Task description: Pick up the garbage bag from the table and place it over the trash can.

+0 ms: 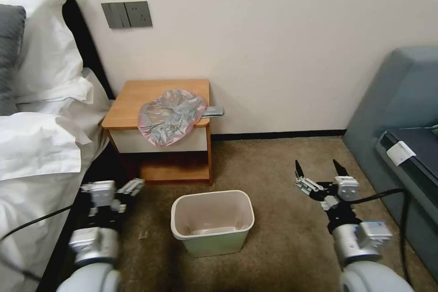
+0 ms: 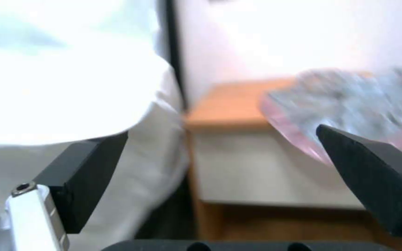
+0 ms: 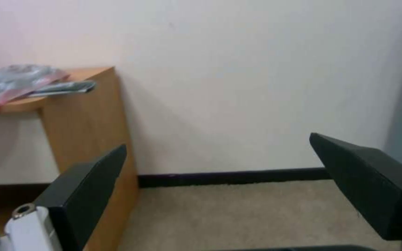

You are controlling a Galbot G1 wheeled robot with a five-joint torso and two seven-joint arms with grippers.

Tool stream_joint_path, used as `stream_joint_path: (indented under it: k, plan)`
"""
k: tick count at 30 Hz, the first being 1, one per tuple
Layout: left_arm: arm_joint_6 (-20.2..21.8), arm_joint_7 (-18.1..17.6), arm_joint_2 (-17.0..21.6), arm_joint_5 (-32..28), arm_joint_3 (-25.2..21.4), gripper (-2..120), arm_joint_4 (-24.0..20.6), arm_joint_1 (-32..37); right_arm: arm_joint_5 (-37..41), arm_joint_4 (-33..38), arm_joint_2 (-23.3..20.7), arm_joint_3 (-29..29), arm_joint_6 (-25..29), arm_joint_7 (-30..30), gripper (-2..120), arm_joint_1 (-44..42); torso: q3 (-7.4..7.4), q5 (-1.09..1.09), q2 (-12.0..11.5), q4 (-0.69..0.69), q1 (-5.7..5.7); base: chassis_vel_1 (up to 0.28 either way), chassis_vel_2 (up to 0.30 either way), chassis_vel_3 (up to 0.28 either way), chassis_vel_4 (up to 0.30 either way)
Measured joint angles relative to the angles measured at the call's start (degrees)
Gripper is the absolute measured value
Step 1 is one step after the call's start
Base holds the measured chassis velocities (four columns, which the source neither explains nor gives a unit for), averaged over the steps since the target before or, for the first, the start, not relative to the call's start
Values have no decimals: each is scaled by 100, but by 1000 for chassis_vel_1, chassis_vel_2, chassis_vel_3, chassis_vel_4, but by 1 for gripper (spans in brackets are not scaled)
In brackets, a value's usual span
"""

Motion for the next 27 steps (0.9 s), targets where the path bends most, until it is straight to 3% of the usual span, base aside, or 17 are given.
stream_joint_path:
  k: [2,4,6,10,16,20,21,25,27]
  plan:
    - [208,126,-84,-136,-265,100,-300,194,119,-44,-109,-37,-47,-15,100,6,0,4,0,1,0,0,0,0,0]
    - [479,364,-72,-340,-340,100,-281,266,278,-100,-227,-87,-107,-8,100,30,0,-7,0,1,0,0,0,0,0]
    - [598,453,-20,-468,-345,100,-215,268,393,-146,-291,-119,-124,19,100,68,0,0,0,-1,0,0,0,0,0]
    - [815,518,140,-748,-291,100,-32,244,742,-282,-403,-166,-125,137,100,172,0,-1,0,-1,0,0,0,0,0]
    - [789,426,320,-898,-144,100,184,139,1374,-405,-388,-270,-109,277,100,351,1,-2,0,-1,-1,0,0,0,0]
    - [808,282,539,-1083,-13,100,171,46,2676,-466,-396,-471,-276,369,100,571,1,-3,0,-1,0,0,0,0,0]
    - [808,282,539,-1083,-13,100,171,46,2676,-466,-396,-471,-276,369,100,571,1,-3,0,-1,0,0,0,0,0]
    - [881,213,745,-1166,-50,100,20,81,4397,-557,-456,-661,-557,698,100,949,1,-2,0,-1,0,0,0,0,0]
    - [893,206,781,-1191,-67,100,-7,92,4678,-589,-455,-691,-613,778,100,1043,1,-1,0,-1,0,0,0,0,0]
